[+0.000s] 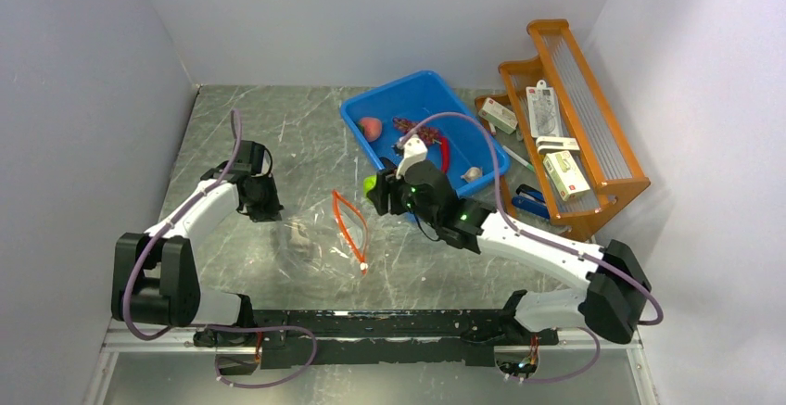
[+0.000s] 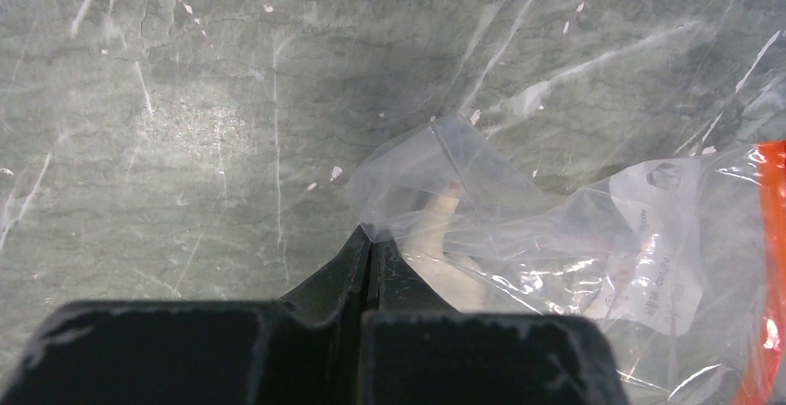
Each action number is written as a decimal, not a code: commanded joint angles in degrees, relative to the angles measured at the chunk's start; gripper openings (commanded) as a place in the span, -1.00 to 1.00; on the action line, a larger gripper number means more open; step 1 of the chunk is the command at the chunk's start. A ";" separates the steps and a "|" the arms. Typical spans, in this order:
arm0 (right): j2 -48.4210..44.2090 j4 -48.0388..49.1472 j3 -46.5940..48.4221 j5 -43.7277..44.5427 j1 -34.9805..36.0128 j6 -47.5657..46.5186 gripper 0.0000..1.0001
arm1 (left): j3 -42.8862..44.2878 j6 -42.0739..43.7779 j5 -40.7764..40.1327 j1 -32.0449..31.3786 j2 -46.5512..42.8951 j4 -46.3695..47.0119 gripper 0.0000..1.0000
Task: Open the zip-top bag and remove the fake food
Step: Place the fake fruit in the bin.
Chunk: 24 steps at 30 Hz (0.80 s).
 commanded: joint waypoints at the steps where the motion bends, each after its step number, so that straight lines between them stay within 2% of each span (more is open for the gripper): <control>1: -3.84 -3.51 -1.02 18.46 -0.58 3.22 -0.21 | 0.62 -0.30 -1.15 -0.59 -1.84 -0.51 -0.84; 4: -3.90 -8.89 0.71 17.35 -6.49 5.72 -0.20 | 0.57 -0.23 -1.01 -0.60 -2.26 -0.40 -0.78; 7: -1.90 -12.05 1.62 9.41 -15.31 7.52 -0.20 | 0.71 -0.36 -1.30 -0.68 -2.52 -0.55 -0.68; 10: 1.59 -12.76 2.06 2.33 -20.14 6.88 -0.18 | 0.67 -0.41 -1.62 -0.69 -3.00 -0.57 -0.56; 14: 7.10 -15.62 5.05 0.23 -21.82 5.60 -0.15 | 0.87 -1.07 -3.81 -0.77 -4.44 -1.29 -0.17; 16: 9.69 -17.22 6.57 -0.47 -22.16 4.19 -0.11 | 0.72 -1.33 -4.40 -0.77 -5.57 -1.24 -0.06; 20: 12.34 -19.44 10.84 -1.47 -22.19 2.12 -0.03 | 0.55 -1.63 -5.31 -0.77 -7.50 -1.17 0.03; 24: 10.28 -17.11 9.81 -3.27 -22.23 1.60 0.23 | 0.52 -1.66 -5.62 -0.77 -8.73 -1.03 0.11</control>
